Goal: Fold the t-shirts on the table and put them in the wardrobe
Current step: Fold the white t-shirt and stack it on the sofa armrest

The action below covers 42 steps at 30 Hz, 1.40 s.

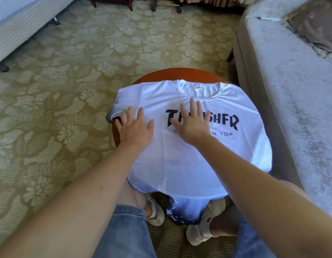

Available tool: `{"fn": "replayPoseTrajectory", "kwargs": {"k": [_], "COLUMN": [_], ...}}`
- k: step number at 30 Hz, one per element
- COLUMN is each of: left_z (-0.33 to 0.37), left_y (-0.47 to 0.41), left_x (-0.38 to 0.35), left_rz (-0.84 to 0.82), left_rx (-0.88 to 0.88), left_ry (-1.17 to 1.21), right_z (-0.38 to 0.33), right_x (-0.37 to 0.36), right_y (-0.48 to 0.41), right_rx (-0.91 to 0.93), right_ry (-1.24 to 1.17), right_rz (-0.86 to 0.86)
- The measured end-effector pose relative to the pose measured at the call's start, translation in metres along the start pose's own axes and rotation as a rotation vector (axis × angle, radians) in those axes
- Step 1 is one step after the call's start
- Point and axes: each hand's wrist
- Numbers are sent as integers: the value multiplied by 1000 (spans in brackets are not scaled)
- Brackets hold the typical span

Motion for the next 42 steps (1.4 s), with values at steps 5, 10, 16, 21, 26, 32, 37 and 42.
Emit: {"fn": "replayPoseTrajectory", "kwargs": {"k": [5, 10, 16, 21, 26, 32, 37, 42], "left_z": [-4, 7, 6, 0, -3, -6, -6, -6], "left_y": [-27, -37, -46, -61, -68, -82, -95, -90], "left_x": [-11, -16, -15, -14, -16, -13, -16, -15], "left_rz": [-56, 29, 69, -40, 24, 27, 62, 154], "left_rx": [6, 65, 278, 367, 389, 337, 247, 145], "left_ry": [11, 115, 231, 259, 306, 314, 227, 234], "right_z": [12, 40, 67, 78, 75, 75, 75, 74], "right_x": [-19, -7, 3, 7, 7, 7, 7, 7], "right_y": [-30, -35, -41, -41, -40, -39, -39, -39], "right_rx": [-60, -91, -86, -99, -97, -88, -80, -85], "right_ry": [24, 50, 76, 82, 85, 98, 104, 114], "right_rz": [-28, 12, 18, 48, 42, 63, 78, 73]}}
Point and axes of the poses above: each hand's wrist, its own y-axis away from the middle knuckle, its own x-axis out of the back of the hand, z = x × y, and after that the axes turned 15 degrees about -y, right-handed
